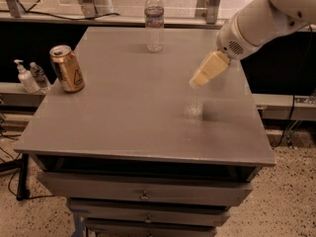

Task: Knock water bottle over

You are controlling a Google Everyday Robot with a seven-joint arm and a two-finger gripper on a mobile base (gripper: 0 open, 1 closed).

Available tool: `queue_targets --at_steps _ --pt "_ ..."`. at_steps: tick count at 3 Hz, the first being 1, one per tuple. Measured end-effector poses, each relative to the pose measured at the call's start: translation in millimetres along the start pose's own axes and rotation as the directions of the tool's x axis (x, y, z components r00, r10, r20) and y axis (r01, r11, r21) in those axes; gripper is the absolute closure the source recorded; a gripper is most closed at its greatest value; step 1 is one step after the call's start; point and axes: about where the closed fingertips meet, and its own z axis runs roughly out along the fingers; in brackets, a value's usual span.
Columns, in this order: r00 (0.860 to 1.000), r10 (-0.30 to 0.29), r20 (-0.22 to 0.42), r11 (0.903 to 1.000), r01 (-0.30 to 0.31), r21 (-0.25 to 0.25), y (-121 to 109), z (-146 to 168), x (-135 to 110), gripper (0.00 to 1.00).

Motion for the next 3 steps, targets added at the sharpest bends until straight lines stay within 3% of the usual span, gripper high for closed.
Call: queue_targets --at_steps 1,3 --pt "0.997 0.01 0.078 0.9999 -0.009 -0.012 -15.0 21.7 -25.4 0.0" --pt "0.971 0.022 0.238 0.9986 -0.01 -0.052 -43.8 78.1 -93.2 0.0"
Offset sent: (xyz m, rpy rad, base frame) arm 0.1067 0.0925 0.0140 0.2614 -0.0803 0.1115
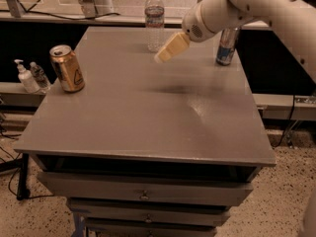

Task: Knock water bottle over

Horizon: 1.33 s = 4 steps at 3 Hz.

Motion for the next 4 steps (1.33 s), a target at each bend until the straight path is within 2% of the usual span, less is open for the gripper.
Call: queue_targets --at_steps 1,2,3,4 --pt "0.998 0.03 0.055 0.9992 -0.031 0.025 -25.9 30.8 -13.9 0.0" --pt "0.993 0.043 0.11 0.9963 -0.05 0.07 -52.3 57.3 -27.5 0.0" --pt "0.985 0.069 0.159 0.9915 -0.085 0.098 -77.2 79.1 -40.8 0.0" --pt "0.97 0.121 0.211 0.9872 -0.14 0.076 -88.4 98.7 -54.3 0.18"
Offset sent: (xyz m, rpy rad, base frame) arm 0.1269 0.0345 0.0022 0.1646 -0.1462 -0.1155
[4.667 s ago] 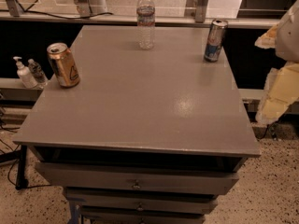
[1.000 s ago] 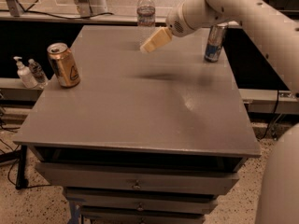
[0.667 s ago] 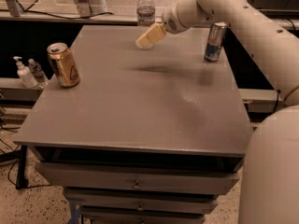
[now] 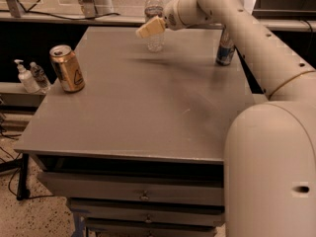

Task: Knock water bottle over

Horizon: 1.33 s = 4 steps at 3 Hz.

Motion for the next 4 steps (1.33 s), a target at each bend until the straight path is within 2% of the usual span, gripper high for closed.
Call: queue_targets --at_steps 2,3,4 --pt "0.997 0.074 0.031 0.9972 -0.074 -0.015 -8.0 7.6 0.7 0.64" --pt "0.996 0.076 0.042 0.9969 -0.075 -0.026 -8.4 -9.2 -4.1 0.87" --pt "0.996 0.041 0.079 0.9963 -0.035 -0.078 10.8 -42.3 -21.7 1.0"
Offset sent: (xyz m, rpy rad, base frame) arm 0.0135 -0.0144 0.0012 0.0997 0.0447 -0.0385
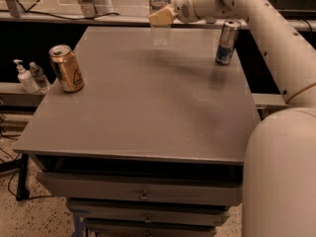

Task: Knock water bottle over

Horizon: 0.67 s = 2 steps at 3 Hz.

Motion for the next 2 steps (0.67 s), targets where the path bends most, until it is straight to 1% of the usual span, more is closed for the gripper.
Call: queue_targets --at_steps 1,2 --pt "0.997 -0.071 0.018 0.9932 0.072 -0.091 42.3 -38.2 -15.7 1.0" --pt "0.981 -0.191 -0.035 0.9652 0.181 -0.189 84.5 -68.2 -19.4 1.0"
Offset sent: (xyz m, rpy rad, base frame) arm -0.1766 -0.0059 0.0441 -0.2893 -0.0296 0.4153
